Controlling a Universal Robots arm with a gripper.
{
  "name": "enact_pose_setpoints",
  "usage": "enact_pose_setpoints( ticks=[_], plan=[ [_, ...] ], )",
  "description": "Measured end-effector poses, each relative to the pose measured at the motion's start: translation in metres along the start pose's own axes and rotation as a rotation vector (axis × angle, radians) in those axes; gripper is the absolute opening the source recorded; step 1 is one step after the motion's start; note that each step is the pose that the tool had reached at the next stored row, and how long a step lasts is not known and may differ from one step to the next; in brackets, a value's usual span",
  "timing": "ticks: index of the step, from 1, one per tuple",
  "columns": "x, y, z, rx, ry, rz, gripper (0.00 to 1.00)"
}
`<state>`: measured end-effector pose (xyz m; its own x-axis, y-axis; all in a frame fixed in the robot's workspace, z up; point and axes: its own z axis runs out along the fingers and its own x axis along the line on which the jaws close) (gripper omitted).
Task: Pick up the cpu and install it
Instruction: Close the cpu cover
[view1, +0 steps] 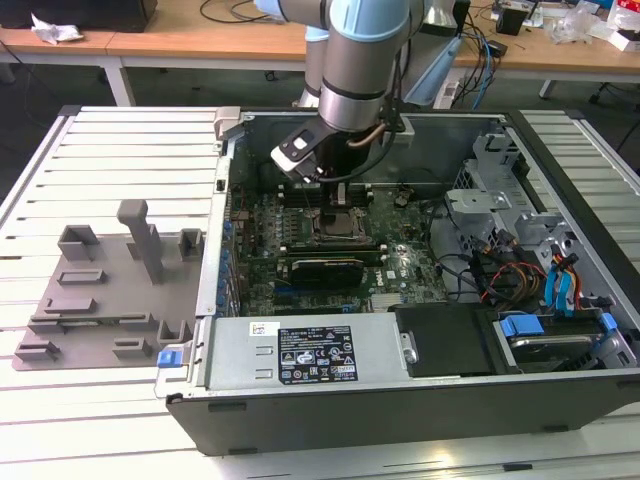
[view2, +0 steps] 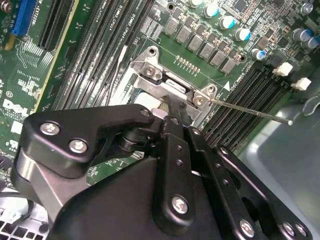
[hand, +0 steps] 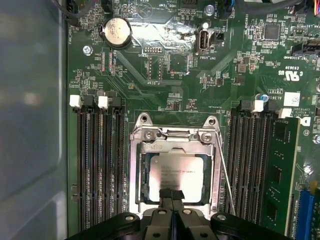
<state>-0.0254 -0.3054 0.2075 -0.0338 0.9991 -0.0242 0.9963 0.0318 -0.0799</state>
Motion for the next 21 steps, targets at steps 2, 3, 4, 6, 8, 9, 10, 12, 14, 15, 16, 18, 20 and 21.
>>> enact_pose_setpoints(
  ticks=[2,3,4,6,8,9,10,12,14,15,16,18,20,21],
  plan=[
    [0.0000,-0.0001,0.0017,0.0000,0.0000,0.000,0.11],
    [0.0000,-0.0001,0.0024,0.0002,-0.0003,0.000,0.11],
    [0.0000,-0.0001,0.0032,0.0004,-0.0007,0.000,0.11],
    [0.0000,0.0000,0.0041,0.0004,-0.0006,0.000,0.11],
    [0.0001,0.0001,0.0044,0.0001,-0.0002,0.000,0.11],
    [0.0001,0.0001,0.0042,0.0000,-0.0001,0.000,0.11],
    [0.0002,0.0006,0.0034,-0.0003,0.0007,0.000,0.11],
    [0.0001,0.0038,0.0026,-0.0006,0.0008,0.000,0.11],
    [-0.0003,0.0106,0.0003,0.0000,0.0001,0.000,0.11],
    [-0.0004,0.0110,-0.0026,0.0000,0.0000,0.000,0.11],
    [-0.0006,0.0110,-0.0081,0.0000,0.0001,0.000,0.11],
    [-0.0007,0.0108,-0.0140,0.0001,0.0000,0.000,0.11],
    [-0.0009,0.0104,-0.0194,0.0000,0.0001,0.000,0.11],
    [-0.0009,0.0102,-0.0214,0.0000,0.0000,0.000,0.11]
  ],
)
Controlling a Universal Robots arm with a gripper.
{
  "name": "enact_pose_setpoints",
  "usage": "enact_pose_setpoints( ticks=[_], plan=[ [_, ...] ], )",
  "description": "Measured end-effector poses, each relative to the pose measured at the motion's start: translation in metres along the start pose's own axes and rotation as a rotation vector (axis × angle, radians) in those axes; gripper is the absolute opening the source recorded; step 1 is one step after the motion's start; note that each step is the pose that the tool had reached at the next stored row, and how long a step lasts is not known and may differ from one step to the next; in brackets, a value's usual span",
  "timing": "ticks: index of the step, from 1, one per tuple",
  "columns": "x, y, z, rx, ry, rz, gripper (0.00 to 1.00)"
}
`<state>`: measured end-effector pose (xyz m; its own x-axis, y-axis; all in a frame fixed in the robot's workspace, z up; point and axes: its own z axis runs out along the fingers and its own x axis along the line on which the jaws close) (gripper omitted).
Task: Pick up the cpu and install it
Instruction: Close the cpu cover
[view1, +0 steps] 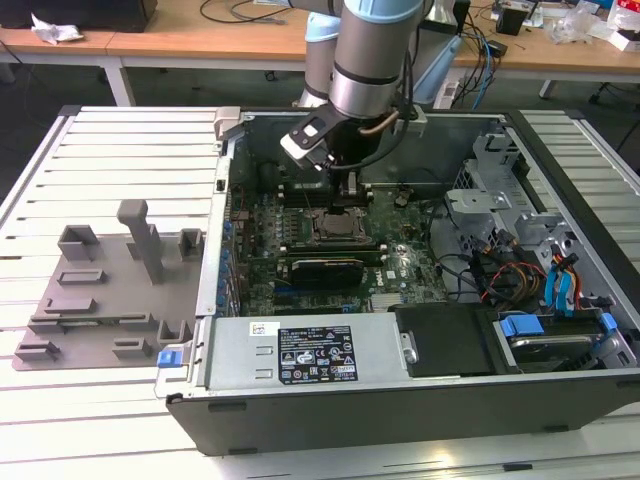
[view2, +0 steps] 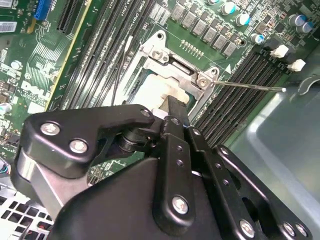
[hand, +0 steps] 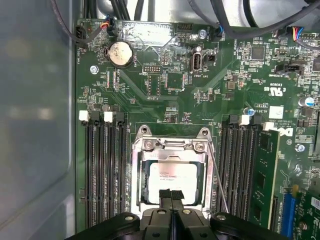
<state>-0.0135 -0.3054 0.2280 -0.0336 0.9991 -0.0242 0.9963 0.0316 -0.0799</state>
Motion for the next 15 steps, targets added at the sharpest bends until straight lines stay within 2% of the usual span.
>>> enact_pose_setpoints(
  ticks=[7,10,15],
  plan=[
    [-0.0003,-0.0009,-0.0113,0.0000,0.0000,0.000,0.11],
    [-0.0005,-0.0016,-0.0206,0.0000,0.0000,0.000,0.11],
    [-0.0005,-0.0018,-0.0228,0.0000,0.0000,0.000,0.11]
  ],
)
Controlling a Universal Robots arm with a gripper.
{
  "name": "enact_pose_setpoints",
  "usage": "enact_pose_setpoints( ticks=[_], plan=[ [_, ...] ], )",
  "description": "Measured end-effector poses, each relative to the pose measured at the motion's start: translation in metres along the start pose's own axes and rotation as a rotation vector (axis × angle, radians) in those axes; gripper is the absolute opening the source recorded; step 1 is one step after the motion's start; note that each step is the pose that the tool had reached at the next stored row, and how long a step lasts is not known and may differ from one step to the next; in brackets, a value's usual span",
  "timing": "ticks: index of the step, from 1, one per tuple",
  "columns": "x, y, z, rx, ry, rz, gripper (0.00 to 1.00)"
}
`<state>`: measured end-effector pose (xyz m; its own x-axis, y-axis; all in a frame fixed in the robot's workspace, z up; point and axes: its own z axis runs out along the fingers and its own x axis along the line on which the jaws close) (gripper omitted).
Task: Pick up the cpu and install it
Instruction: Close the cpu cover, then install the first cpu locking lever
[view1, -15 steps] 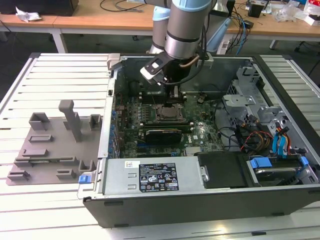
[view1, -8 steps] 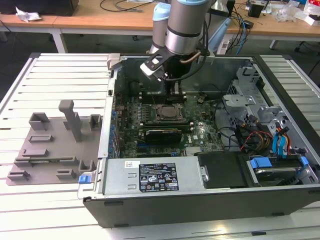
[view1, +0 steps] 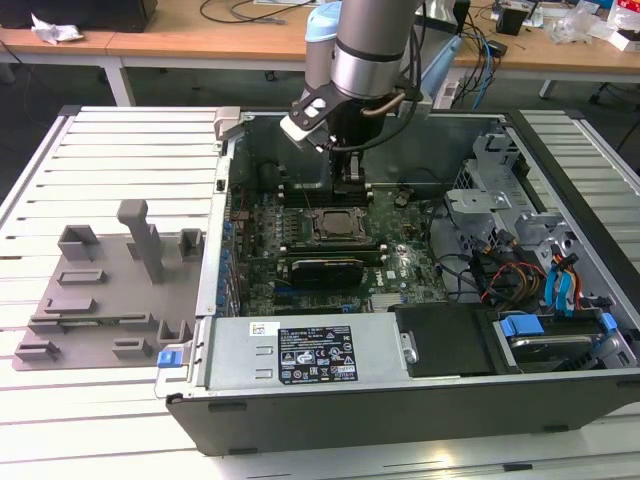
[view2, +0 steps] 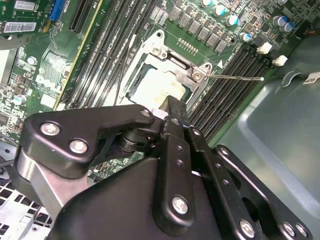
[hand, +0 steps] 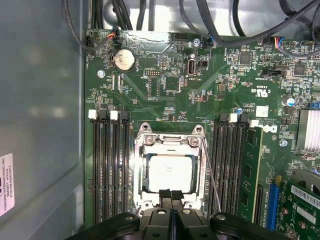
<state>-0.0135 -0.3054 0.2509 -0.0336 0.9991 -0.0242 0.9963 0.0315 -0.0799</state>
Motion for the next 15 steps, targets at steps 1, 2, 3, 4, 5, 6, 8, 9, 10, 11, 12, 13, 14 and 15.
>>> enact_pose_setpoints(
  ticks=[1,2,3,4,5,6,8,9,10,11,12,13,14,15],
  plan=[
    [0.0000,0.0000,0.0000,0.0000,0.0000,0.000,0.11],
    [0.0000,0.0000,-0.0001,0.0000,0.0000,0.000,0.11],
    [0.0000,0.0000,-0.0002,0.0000,-0.0001,0.000,0.11],
    [0.0000,0.0000,-0.0002,0.0000,-0.0001,0.000,0.11],
    [0.0000,0.0000,-0.0003,0.0000,0.0000,0.000,0.11],
    [0.0000,0.0000,-0.0003,0.0000,-0.0001,-0.001,0.11],
    [0.0000,0.0000,-0.0003,-0.0010,-0.0036,-0.043,0.11],
    [0.0000,0.0000,-0.0003,-0.0021,-0.0070,-0.087,0.11],
    [0.0000,0.0000,-0.0003,-0.0032,-0.0105,-0.130,0.11],
    [0.0000,0.0000,-0.0003,-0.0040,-0.0131,-0.163,0.11],
    [0.0000,0.0000,-0.0003,-0.0048,-0.0161,-0.200,0.11],
    [0.0000,0.0000,-0.0003,-0.0056,-0.0186,-0.231,0.11],
    [0.0000,0.0000,-0.0003,-0.0065,-0.0215,-0.268,0.11],
    [0.0000,0.0000,-0.0003,-0.0072,-0.0238,-0.296,0.11]
  ],
)
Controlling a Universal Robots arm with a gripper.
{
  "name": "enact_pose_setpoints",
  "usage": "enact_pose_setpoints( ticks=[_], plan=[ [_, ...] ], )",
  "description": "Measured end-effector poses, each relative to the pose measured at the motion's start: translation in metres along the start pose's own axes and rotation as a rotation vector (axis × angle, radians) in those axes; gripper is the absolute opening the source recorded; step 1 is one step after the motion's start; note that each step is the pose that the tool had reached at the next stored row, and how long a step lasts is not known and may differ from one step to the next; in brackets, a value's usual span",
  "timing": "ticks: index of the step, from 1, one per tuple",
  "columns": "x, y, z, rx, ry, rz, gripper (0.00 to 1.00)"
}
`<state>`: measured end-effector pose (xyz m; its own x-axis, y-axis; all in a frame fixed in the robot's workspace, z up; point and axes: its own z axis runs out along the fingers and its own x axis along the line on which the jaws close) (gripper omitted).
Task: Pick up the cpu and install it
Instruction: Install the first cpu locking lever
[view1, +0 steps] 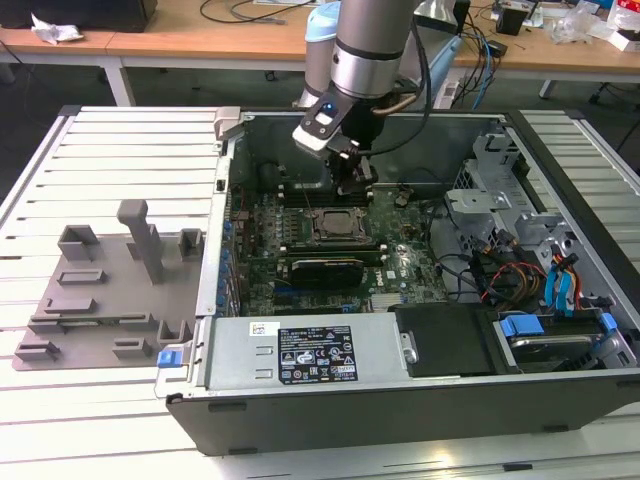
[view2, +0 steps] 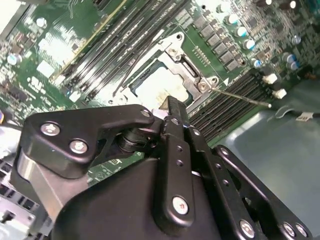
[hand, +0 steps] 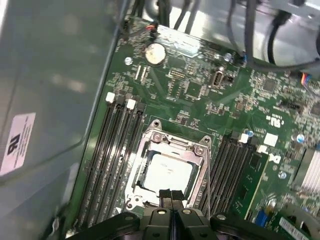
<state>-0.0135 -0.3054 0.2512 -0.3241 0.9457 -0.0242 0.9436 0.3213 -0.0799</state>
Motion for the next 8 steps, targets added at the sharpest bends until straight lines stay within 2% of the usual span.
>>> enact_pose_setpoints(
  ticks=[2,5,8],
  plan=[
    [0.0000,0.0000,0.0000,-0.0012,-0.0040,-0.050,0.11],
    [0.0000,0.0000,0.0000,-0.0040,-0.0135,-0.168,0.11],
    [0.0000,0.0000,0.0000,-0.0056,-0.0184,-0.230,0.11]
  ],
)
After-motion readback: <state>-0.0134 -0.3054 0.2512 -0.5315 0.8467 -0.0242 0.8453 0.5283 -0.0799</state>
